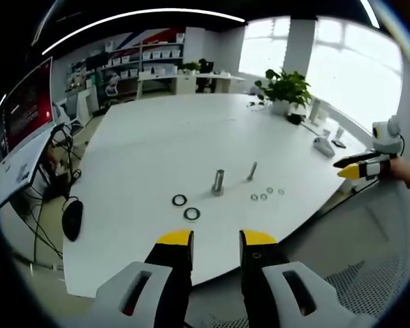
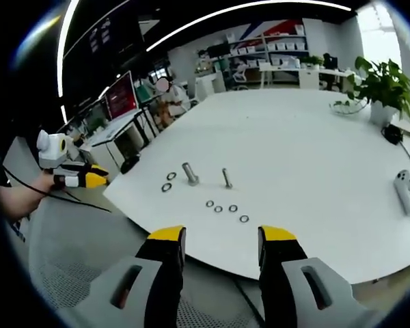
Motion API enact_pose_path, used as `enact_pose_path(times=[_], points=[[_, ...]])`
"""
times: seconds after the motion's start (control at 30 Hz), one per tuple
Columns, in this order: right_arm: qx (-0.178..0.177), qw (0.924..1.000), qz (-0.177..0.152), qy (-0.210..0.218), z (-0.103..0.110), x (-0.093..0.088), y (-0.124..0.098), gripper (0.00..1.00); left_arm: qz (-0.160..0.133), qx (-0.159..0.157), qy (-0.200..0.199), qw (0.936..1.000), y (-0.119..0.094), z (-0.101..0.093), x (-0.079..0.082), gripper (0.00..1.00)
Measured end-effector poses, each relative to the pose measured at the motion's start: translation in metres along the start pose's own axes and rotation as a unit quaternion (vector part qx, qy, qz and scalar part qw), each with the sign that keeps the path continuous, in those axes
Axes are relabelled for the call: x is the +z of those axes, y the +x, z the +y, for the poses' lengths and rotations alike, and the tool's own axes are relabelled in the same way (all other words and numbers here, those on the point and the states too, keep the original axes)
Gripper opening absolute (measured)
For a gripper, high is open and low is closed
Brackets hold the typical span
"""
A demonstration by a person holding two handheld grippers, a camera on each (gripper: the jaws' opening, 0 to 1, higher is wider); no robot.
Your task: Place the washer onto the threaded stud by aligning its center hole with the stud, sliding it down to the base, and recovering from edge contact or off-axis alignment until the washer reaches the visible bottom stop.
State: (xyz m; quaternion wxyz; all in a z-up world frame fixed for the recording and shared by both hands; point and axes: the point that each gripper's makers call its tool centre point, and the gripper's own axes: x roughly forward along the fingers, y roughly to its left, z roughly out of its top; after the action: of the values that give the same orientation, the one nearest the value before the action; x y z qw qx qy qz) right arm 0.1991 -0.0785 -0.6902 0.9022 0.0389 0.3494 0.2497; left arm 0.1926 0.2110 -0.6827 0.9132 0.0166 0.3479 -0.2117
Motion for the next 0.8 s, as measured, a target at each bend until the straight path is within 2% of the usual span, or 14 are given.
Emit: enact_pose_path(times=[0.8], points=[[0.004, 1.0000, 0.005, -0.003, 0.0014, -0.0018, 0.0007, 0.44, 0.003, 0.002, 0.002, 1.0000, -0.0001, -0.0001, -0.0003, 0.25]])
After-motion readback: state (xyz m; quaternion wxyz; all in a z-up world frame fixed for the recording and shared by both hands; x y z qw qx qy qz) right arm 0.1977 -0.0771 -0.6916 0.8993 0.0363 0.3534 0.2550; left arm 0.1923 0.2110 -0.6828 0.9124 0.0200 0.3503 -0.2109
